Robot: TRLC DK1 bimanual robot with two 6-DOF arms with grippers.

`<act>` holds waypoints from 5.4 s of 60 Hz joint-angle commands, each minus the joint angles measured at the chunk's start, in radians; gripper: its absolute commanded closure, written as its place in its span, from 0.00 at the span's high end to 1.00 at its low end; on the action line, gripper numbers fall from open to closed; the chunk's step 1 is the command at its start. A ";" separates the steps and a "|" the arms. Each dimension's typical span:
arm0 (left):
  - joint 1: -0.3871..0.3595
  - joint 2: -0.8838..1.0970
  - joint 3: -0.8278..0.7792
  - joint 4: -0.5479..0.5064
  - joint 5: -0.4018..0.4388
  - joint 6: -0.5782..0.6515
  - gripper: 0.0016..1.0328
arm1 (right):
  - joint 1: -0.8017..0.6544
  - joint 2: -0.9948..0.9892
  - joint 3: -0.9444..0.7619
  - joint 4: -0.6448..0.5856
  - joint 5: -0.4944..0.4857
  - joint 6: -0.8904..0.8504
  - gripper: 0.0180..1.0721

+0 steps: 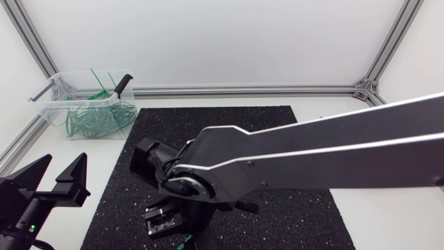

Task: Take a green cable tie from the red box, thread the tail through the head to close it, then place it in the transparent bin on the left.

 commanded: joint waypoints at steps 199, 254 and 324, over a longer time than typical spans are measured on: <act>-0.010 0.855 0.541 -0.162 0.508 0.097 0.89 | -0.581 0.169 0.740 -0.586 -0.890 -0.084 0.11; -0.079 1.168 0.641 0.034 1.160 0.482 0.89 | -0.602 0.410 1.024 -0.973 -1.163 -0.404 0.11; -0.095 1.299 0.681 0.209 1.397 0.439 0.56 | -0.518 0.439 1.027 -1.127 -1.210 -0.595 0.10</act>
